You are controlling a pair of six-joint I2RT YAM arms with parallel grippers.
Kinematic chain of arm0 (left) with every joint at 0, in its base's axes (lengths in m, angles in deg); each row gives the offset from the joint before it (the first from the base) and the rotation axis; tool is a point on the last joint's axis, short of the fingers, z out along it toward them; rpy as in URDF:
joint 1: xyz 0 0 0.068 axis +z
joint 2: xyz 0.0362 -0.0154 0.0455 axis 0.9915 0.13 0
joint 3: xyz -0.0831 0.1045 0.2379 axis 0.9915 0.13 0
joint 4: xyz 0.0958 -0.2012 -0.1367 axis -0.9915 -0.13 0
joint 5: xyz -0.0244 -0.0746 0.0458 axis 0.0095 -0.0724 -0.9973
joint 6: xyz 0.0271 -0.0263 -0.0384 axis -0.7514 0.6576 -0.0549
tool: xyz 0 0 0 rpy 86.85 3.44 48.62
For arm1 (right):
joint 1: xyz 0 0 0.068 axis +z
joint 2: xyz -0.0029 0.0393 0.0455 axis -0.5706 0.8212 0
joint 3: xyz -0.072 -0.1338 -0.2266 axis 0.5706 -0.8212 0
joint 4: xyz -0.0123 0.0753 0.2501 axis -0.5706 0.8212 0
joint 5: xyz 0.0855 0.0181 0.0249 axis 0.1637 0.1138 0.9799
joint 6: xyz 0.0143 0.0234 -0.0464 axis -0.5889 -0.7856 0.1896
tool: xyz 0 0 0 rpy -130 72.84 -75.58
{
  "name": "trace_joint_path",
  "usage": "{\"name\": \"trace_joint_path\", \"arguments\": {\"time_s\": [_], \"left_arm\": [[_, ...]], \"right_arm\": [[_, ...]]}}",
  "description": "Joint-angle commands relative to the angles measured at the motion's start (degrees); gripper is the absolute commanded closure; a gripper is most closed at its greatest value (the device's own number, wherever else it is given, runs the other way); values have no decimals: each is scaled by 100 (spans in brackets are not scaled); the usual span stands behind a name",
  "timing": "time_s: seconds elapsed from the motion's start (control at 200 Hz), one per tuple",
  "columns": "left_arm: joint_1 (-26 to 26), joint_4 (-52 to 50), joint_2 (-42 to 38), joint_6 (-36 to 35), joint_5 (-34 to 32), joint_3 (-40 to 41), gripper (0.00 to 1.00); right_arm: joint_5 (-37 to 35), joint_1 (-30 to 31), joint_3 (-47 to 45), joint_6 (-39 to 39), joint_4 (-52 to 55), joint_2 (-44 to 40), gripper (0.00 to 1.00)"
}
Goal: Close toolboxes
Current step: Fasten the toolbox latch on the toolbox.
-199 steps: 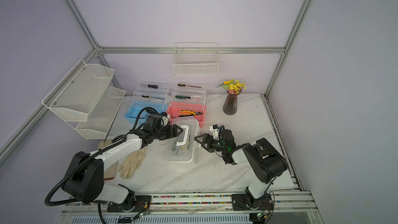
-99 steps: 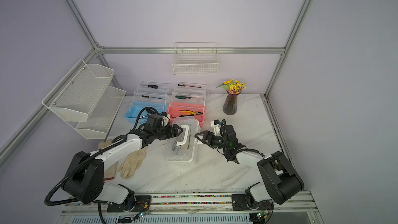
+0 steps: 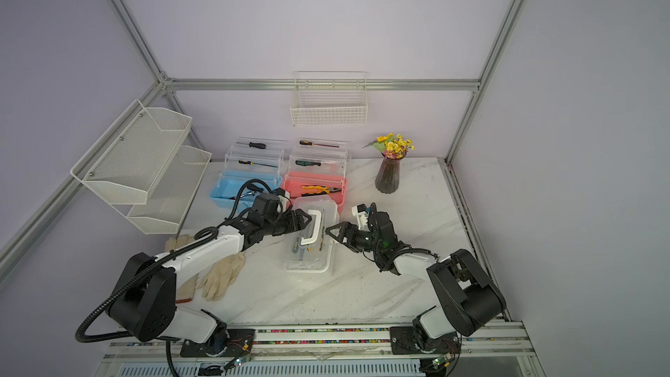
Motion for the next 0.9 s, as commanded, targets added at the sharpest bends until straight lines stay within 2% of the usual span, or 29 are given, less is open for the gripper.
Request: {"name": "trace_joint_path", "arguments": {"time_s": [0.0, 0.13, 0.29, 0.47, 0.555, 0.895], "left_arm": [[-137, -939, 351, 370, -221, 47, 21], [-306, -939, 319, 606, -469, -18, 21], [-563, -852, 300, 931, -659, -121, 19], [-678, -843, 142, 1016, -827, -161, 9], [-677, -908, 142, 974, -891, -156, 0], [-694, -943, -43, 964, -942, -174, 0]], "right_arm": [[-271, 31, 223, 356, 666, -399, 11], [-363, 31, 227, 455, 1003, -462, 11], [-383, 35, 217, 402, 930, -412, 12], [-452, 38, 244, 427, 1058, -471, 14], [-486, 42, 244, 444, 1129, -642, 15], [-723, 39, 170, 425, 1395, -958, 22]]}}
